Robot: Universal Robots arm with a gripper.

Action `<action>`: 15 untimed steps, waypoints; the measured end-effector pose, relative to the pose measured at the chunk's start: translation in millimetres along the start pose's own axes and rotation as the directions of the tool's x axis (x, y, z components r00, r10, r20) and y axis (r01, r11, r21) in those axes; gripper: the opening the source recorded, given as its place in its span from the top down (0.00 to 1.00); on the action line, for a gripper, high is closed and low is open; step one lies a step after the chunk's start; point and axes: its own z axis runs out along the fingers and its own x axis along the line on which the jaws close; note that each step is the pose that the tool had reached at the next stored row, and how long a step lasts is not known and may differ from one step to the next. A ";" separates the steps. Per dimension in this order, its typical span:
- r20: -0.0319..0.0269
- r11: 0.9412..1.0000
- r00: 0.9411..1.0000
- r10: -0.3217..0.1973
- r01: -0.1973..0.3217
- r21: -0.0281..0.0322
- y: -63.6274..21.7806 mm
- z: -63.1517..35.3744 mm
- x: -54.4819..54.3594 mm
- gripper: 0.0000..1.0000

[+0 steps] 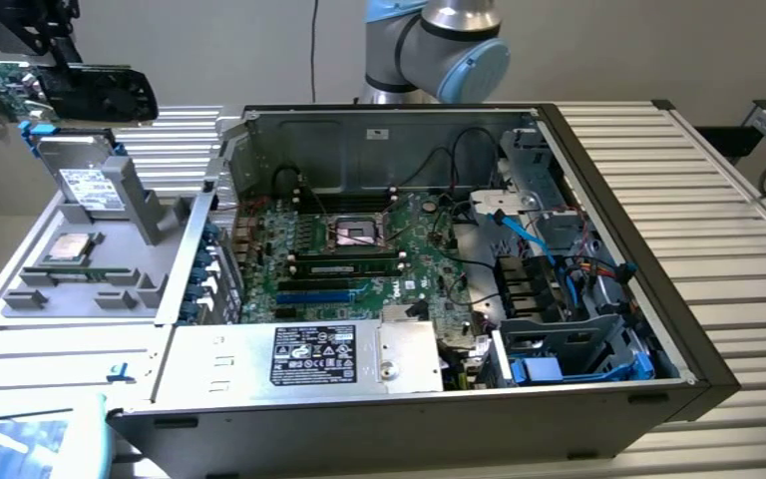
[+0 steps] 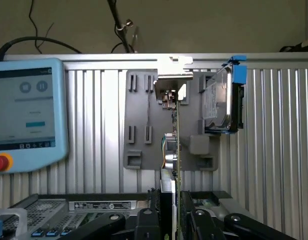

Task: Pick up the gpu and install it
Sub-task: 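Pick up the gpu and move the gpu toward the slot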

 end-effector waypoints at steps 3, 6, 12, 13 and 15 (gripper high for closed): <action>0.000 1.000 1.000 0.000 0.000 0.000 0.0 0.0 0.0 0.73; 0.000 1.000 1.000 0.000 0.000 0.000 -4.6 -0.2 0.1 0.73; 0.000 1.000 1.000 -0.005 0.005 0.000 -25.6 -0.9 0.7 0.73; 0.000 1.000 1.000 -0.006 0.006 0.000 -28.8 -1.0 0.8 0.73; 0.000 1.000 1.000 -0.007 0.007 0.000 -35.1 -1.2 0.7 0.73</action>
